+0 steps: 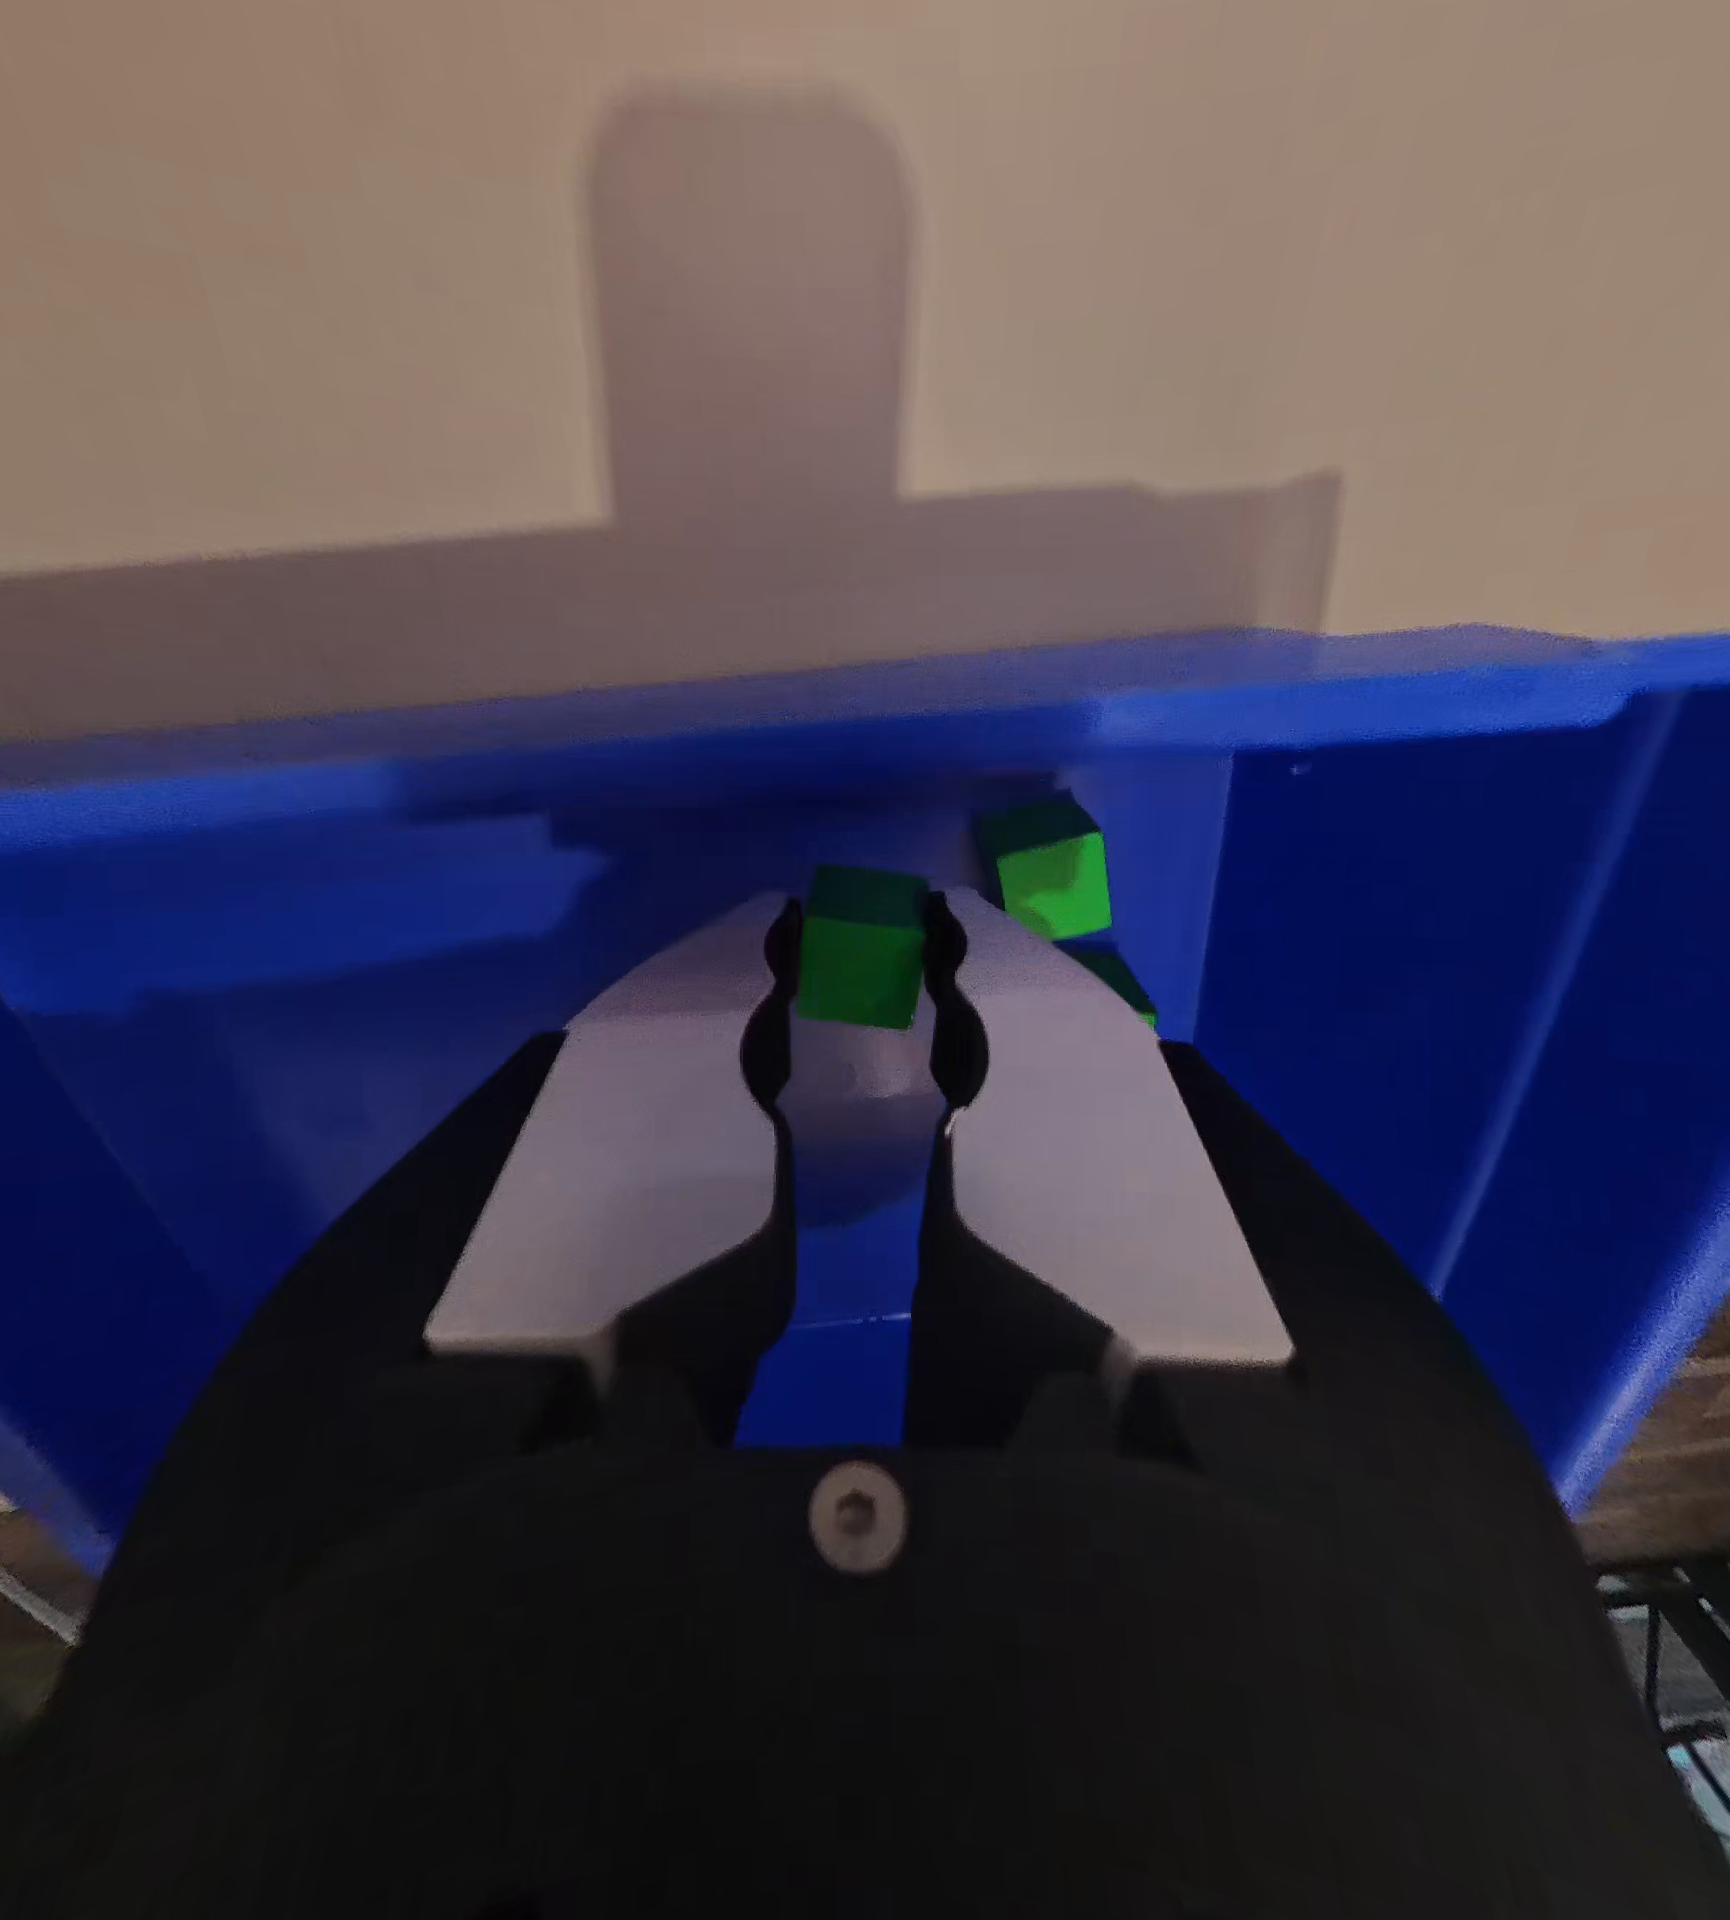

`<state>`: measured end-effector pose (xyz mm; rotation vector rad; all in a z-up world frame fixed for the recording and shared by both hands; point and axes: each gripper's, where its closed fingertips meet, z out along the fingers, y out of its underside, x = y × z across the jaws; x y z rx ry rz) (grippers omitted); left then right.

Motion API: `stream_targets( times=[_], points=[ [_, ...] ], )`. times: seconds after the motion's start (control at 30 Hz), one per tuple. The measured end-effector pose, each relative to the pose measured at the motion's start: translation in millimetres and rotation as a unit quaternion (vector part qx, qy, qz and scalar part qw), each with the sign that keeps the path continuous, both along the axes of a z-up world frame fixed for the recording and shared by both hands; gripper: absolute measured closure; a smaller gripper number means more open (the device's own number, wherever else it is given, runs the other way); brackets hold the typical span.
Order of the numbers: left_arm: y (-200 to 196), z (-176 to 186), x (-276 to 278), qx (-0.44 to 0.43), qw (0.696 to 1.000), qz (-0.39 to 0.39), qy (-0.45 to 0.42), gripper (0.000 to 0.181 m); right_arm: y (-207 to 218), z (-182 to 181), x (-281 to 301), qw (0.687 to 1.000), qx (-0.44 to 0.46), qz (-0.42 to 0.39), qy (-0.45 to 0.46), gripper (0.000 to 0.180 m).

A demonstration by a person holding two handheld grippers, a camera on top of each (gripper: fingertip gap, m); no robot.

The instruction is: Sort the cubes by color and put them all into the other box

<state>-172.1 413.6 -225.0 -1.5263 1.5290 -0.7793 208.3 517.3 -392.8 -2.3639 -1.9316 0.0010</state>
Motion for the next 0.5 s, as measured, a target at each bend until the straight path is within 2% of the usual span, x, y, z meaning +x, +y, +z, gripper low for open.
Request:
stream_targets(
  times=[0.27,0.5],
  points=[
    [3,-2,-5,-0.008,1.000,0.004,-0.001,0.114,-1,-22,3,1.000,-0.010,0.012,-0.018,0.156],
    [4,-3,-7,-0.010,1.000,0.002,0.000,0.116,5,-8,5,1.000,0.018,0.006,-0.011,0.153]
  ],
)
